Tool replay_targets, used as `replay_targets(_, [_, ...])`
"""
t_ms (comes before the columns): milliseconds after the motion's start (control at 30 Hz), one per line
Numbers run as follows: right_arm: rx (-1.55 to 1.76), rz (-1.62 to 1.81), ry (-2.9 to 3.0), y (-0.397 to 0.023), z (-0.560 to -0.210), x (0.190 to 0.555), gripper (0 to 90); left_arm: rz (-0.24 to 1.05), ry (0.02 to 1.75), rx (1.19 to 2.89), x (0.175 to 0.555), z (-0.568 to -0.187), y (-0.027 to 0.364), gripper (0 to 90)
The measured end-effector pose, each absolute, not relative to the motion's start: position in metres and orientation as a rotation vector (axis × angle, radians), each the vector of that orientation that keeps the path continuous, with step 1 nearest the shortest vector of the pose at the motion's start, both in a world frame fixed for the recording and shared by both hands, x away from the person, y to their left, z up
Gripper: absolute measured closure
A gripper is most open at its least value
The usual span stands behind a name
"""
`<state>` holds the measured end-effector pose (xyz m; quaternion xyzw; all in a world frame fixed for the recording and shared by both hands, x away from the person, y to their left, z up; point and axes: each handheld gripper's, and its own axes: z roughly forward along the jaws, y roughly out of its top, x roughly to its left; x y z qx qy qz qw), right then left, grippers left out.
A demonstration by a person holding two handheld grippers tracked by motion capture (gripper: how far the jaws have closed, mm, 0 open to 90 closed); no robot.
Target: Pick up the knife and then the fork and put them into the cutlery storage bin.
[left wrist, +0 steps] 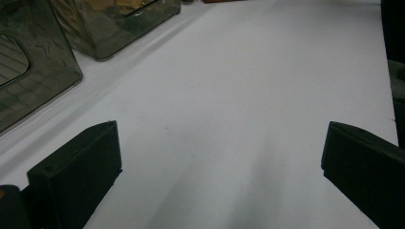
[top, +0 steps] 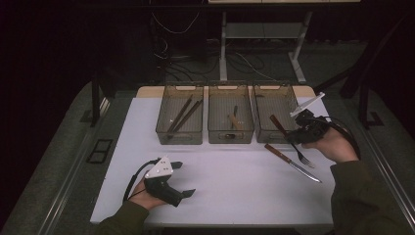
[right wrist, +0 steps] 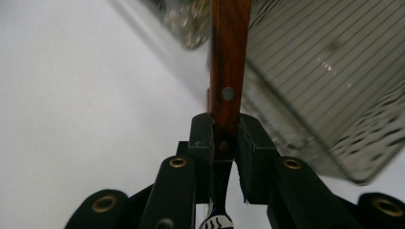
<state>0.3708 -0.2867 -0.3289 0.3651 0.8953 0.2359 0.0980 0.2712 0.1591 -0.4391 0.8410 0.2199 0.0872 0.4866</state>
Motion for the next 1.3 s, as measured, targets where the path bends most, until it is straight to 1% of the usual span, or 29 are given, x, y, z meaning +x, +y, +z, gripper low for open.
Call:
replay_targets(367, [1.156, 0.868, 2.482, -0.301, -0.293, 0.394, 77.6, 0.213, 0.538, 2.040, 0.271, -0.439, 0.160, 0.0])
replay_targets(700, [1.228, 1.011, 2.301, -0.315, -0.284, 0.428, 77.5, 0.212, 0.539, 2.036, 0.272, -0.438, 0.161, 0.0])
replay_targets(933, [1.275, 1.065, 2.195, -0.321, -0.294, 0.448, 77.5, 0.214, 0.530, 2.023, 0.274, -0.438, 0.165, 0.0])
replay_targets(1300, [1.341, 1.025, 2.197, -0.316, -0.336, 0.469, 77.5, 0.212, 0.525, 2.001, 0.280, -0.437, 0.173, 0.0])
